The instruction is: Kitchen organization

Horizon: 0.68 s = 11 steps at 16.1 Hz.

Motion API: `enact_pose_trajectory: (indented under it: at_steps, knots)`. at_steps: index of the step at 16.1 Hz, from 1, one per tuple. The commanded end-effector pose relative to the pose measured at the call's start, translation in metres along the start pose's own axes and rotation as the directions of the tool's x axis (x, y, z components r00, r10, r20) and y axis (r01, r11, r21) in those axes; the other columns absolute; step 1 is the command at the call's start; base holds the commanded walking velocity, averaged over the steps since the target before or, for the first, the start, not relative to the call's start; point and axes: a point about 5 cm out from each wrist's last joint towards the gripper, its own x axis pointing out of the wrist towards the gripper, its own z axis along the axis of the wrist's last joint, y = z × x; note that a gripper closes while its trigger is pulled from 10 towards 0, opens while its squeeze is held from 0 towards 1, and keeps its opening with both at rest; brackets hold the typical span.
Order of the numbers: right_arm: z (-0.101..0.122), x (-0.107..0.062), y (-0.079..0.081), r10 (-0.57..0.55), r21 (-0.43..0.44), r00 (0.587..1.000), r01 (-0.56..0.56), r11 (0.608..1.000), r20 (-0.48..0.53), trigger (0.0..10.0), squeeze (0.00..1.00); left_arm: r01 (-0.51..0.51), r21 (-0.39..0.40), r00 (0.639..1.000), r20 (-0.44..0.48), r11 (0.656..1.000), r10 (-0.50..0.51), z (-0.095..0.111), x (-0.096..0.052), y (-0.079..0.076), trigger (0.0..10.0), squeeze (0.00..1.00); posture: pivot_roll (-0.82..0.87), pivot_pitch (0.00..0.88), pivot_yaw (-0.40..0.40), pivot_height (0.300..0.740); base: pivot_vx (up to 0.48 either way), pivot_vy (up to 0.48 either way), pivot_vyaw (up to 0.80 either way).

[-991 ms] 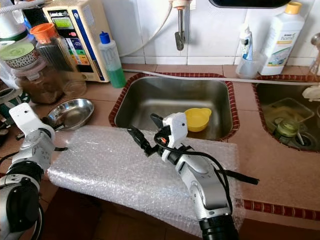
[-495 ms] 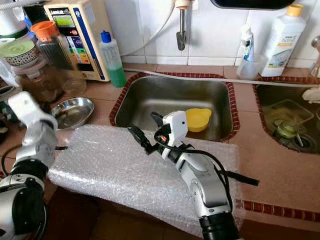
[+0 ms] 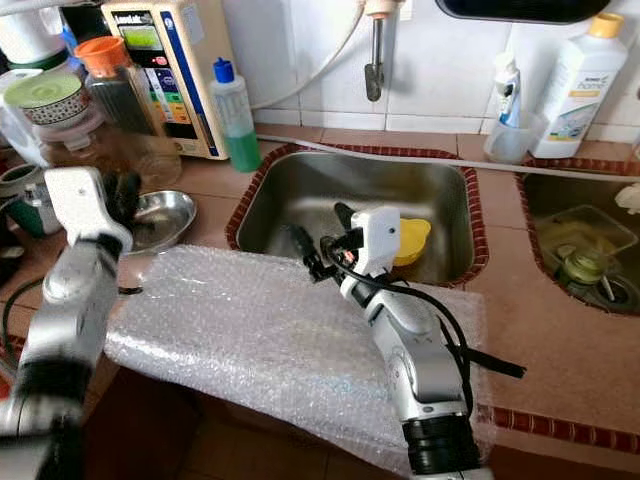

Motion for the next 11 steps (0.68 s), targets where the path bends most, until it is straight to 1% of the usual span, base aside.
enact_pose_trajectory:
  at_steps: [1, 2, 3, 5, 6, 7, 8, 9, 11]
  knots:
    - [0.006, 0.004, 0.000, -0.021, -0.009, 0.999, 0.021, 1.000, 0.028, 10.0, 0.91, 0.004, 0.034, 1.000, -0.017, 0.999, -0.004, -0.002, -0.008, -0.003, 10.0, 1.00, 0.05, 0.030, 0.100, 0.740, 0.000, 0.000, 0.00]
    - [0.006, 0.004, 0.000, -0.031, -0.006, 0.999, 0.031, 1.000, 0.032, 10.0, 0.91, 0.031, 0.042, 1.000, -0.001, 0.999, -0.031, -0.003, -0.015, -0.008, 10.0, 1.00, 0.05, 0.031, 0.097, 0.740, 0.000, 0.000, 0.00]
    - [0.005, 0.005, -0.001, -0.045, -0.007, 0.999, 0.046, 0.999, 0.020, 10.0, 0.91, 0.046, 0.023, 0.999, -0.001, 0.999, -0.046, -0.007, -0.026, -0.020, 10.0, 1.00, 0.05, 0.032, 0.096, 0.740, 0.000, 0.000, -0.47]
    - [0.004, 0.005, -0.001, -0.050, -0.009, 0.999, 0.050, 0.999, 0.018, 10.0, 0.90, 0.051, 0.015, 0.999, -0.004, 0.999, -0.051, -0.010, -0.034, -0.029, 10.0, 1.00, 0.05, 0.032, 0.097, 0.740, 0.000, 0.000, -0.80]
    - [0.005, 0.004, -0.002, -0.054, -0.013, 0.998, 0.054, 0.998, 0.020, 10.0, 0.87, 0.031, 0.009, 0.999, -0.007, 0.999, -0.031, -0.012, -0.038, -0.032, 10.0, 1.00, 0.05, 0.032, 0.097, 0.740, 0.000, 0.000, -0.80]
    - [0.005, 0.004, -0.003, -0.058, -0.015, 0.998, 0.058, 0.998, 0.021, 10.0, 0.88, 0.004, -0.005, 1.000, -0.022, 1.000, -0.004, -0.013, -0.042, -0.033, 10.0, 1.00, 0.04, 0.035, 0.102, 0.740, 0.000, 0.000, -0.80]
    - [0.005, 0.003, -0.004, -0.064, -0.011, 0.998, 0.065, 0.998, 0.022, 10.0, 0.87, -0.019, -0.021, 0.999, -0.035, 1.000, 0.019, -0.015, -0.044, -0.034, 10.0, 1.00, 0.04, 0.035, 0.102, 0.740, 0.000, 0.000, -0.80]
    - [0.005, 0.002, -0.004, -0.067, -0.012, 0.997, 0.067, 0.998, 0.026, 10.0, 0.87, -0.027, -0.014, 0.999, -0.044, 1.000, 0.027, -0.014, -0.046, -0.036, 10.0, 1.00, 0.04, 0.037, 0.102, 0.740, 0.000, 0.000, 0.00]
    - [0.005, 0.002, -0.002, -0.062, -0.014, 0.998, 0.062, 0.998, 0.025, 10.0, 0.87, -0.025, -0.008, 0.999, -0.041, 1.000, 0.025, -0.013, -0.043, -0.035, 10.0, 1.00, 0.04, 0.036, 0.102, 0.740, 0.000, 0.000, 0.00]
